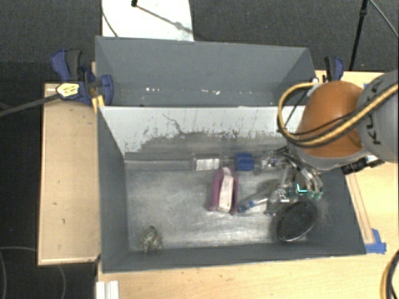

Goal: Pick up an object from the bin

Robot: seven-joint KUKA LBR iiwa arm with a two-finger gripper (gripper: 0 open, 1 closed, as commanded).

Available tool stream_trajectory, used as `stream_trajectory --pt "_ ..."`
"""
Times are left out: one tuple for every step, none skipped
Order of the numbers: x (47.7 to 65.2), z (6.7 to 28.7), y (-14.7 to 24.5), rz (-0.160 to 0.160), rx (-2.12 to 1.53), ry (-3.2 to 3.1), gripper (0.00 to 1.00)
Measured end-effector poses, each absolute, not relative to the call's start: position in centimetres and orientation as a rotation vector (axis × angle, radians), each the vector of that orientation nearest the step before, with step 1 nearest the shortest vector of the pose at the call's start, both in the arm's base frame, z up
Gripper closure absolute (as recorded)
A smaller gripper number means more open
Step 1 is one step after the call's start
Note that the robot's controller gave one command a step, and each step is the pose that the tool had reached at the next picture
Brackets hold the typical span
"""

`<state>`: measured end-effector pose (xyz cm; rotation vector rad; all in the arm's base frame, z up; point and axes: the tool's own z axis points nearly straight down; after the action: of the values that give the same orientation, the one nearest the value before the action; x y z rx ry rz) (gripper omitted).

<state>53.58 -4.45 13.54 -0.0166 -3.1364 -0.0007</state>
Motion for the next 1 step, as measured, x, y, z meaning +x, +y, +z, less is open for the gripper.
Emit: stream_trajectory --pt "53.77 13.94 -4.45 0.000 -0.013 -3.144 1.00"
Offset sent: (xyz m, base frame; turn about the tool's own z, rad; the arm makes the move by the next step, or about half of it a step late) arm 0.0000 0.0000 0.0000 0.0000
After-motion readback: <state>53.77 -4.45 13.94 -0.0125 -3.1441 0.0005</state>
